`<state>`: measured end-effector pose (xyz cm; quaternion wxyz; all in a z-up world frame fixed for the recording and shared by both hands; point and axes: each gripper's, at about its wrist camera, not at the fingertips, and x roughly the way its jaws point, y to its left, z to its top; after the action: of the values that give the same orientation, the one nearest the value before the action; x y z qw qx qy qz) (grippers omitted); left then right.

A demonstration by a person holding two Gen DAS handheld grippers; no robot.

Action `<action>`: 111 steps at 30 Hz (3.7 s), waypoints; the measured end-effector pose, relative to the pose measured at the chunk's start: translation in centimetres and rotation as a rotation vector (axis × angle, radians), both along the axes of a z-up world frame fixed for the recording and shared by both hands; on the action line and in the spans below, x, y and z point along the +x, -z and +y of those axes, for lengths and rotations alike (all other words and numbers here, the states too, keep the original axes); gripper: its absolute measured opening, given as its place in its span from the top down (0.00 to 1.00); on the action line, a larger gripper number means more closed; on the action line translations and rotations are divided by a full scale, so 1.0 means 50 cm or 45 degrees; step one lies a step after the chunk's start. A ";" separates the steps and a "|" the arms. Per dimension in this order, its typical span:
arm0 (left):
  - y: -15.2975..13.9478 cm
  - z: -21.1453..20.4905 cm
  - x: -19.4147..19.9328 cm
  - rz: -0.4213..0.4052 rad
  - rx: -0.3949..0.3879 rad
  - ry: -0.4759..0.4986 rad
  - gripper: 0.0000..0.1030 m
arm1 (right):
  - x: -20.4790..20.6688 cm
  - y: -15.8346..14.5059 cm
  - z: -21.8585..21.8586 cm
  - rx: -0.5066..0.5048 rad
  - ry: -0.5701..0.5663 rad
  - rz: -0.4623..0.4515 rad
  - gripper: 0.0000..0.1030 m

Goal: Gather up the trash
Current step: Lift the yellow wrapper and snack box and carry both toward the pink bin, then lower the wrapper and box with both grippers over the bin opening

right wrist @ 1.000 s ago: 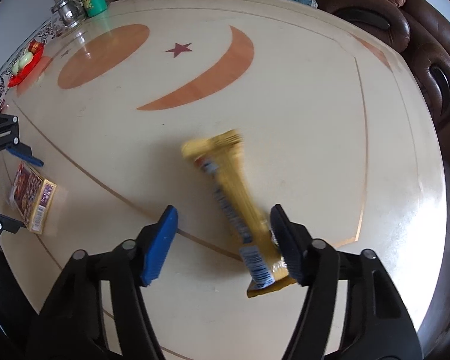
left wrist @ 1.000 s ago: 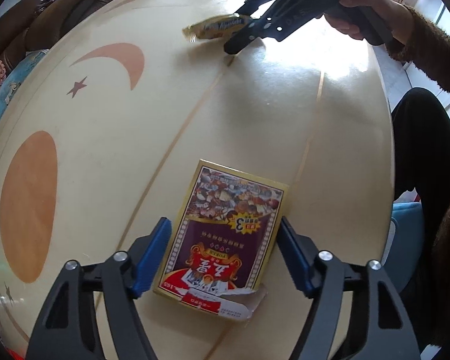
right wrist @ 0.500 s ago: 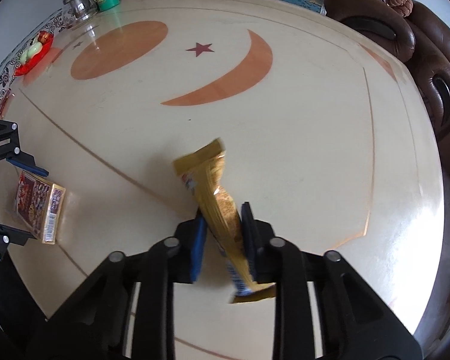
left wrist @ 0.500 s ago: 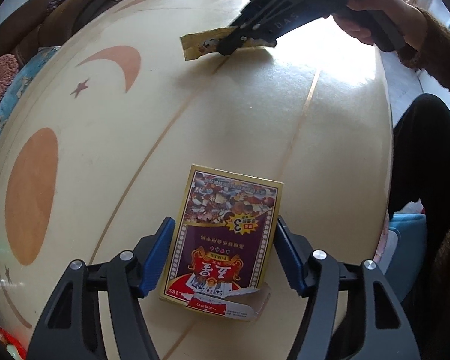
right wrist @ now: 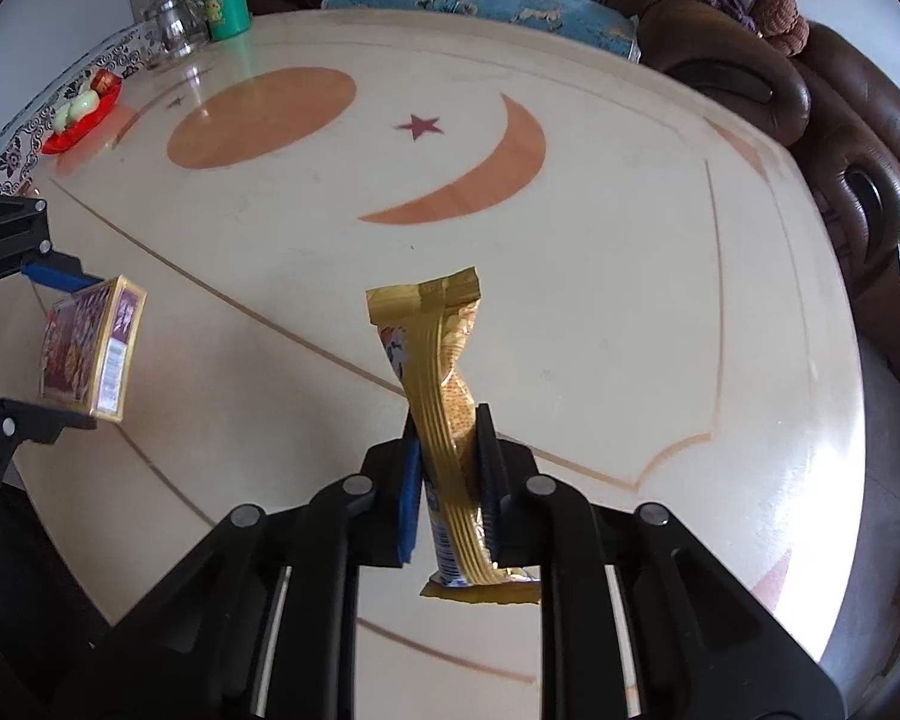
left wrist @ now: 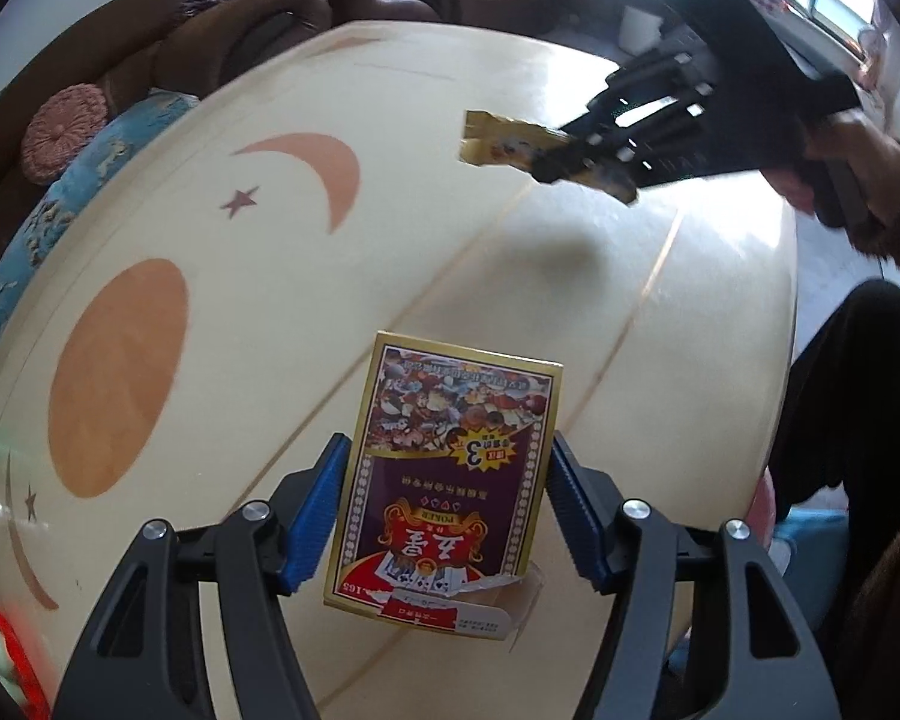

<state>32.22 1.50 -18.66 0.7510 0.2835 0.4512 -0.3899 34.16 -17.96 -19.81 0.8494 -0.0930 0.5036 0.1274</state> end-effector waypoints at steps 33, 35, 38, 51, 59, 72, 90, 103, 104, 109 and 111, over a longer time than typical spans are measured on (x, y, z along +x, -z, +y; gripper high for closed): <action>-0.209 -0.036 -0.331 -0.299 -0.226 -0.340 0.39 | -0.379 -0.227 0.054 -0.030 0.117 -0.357 0.83; -0.210 -0.042 -0.366 -0.318 -0.218 -0.365 0.39 | -0.410 -0.230 0.057 -0.017 0.133 -0.364 0.83; -0.207 -0.048 -0.409 -0.307 -0.226 -0.391 0.39 | -0.451 -0.232 0.062 -0.019 0.150 -0.376 0.83; -0.202 -0.031 -0.505 -0.343 -0.294 -0.664 0.39 | -0.597 -0.222 0.066 0.016 0.222 -0.377 0.83; -0.192 -0.016 -0.547 -0.279 -0.369 -0.742 0.39 | -0.653 -0.218 0.073 0.049 0.231 -0.369 0.83; -0.097 -0.001 -0.547 -0.139 -0.337 -0.835 0.39 | -0.668 -0.137 0.091 0.089 0.217 -0.242 0.83; 0.052 -0.018 -0.493 0.060 -0.229 -0.909 0.39 | -0.615 0.015 0.095 0.093 0.224 -0.032 0.83; 0.198 -0.023 -0.472 0.247 -0.160 -0.942 0.39 | -0.584 0.154 0.082 0.087 0.272 0.141 0.83; 0.209 -0.025 -0.467 0.262 -0.152 -0.944 0.39 | -0.581 0.165 0.085 0.087 0.271 0.155 0.83; 0.269 -0.025 -0.438 0.334 -0.110 -0.967 0.39 | -0.560 0.229 0.087 0.087 0.266 0.237 0.83; 0.285 -0.021 -0.428 0.355 -0.100 -0.975 0.39 | -0.554 0.253 0.090 0.082 0.261 0.268 0.83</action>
<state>10.82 0.44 -32.89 0.7838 0.0104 0.6063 -0.1337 6.44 -13.47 -32.46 0.8029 0.0000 0.5925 0.0652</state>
